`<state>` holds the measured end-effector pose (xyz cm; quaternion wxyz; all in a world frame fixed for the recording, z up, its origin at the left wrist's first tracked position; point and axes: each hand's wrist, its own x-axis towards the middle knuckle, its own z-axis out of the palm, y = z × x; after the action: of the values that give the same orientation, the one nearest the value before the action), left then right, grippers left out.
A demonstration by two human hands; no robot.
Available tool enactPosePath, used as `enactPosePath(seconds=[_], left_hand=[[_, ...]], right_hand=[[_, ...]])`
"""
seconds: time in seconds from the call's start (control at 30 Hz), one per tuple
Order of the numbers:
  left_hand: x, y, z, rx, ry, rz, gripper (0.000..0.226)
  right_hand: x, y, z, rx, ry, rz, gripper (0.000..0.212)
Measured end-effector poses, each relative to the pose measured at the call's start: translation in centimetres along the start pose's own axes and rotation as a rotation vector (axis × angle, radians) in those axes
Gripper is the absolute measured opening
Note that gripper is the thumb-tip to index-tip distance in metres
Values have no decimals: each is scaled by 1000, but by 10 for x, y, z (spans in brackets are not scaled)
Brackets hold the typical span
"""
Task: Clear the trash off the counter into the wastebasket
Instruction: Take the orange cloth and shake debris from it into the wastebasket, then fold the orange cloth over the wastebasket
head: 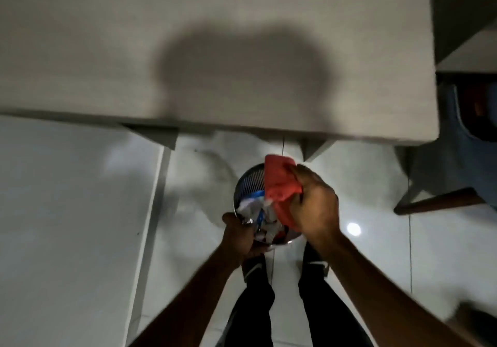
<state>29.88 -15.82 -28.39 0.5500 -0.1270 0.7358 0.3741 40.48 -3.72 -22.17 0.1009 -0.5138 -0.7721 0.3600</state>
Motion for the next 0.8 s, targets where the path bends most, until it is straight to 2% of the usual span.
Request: enactPosePath(seconds=[0.17,0.3,0.43,0.53,0.63,0.7,0.73,0.8], left_hand=[[113,-47,33,131,59,7,35],[169,-73,52,46,-17,-32,32],[197,-89,62,99,-18,-65,54],[196,-86,62,157,-72,-120,58],[166,-62,59,296,-42,-125,48],[130,-32,59,380,16,-13,50],[106,-15,57,412,30,64,59],[47,22,48,374,-51,186,67]], right_hand=[[28,85,63,-12,31,59,45],[37,135,101,-32,20,76,48],[37,158,123,15,-68,44,53],[27,161,128,33,-142,16,63],[16,148,119,73,-103,35,61],[7,131,104,119,-56,58,59],[1,119,94,143,-41,62,59],[-15,84,64,178,-43,51,56]])
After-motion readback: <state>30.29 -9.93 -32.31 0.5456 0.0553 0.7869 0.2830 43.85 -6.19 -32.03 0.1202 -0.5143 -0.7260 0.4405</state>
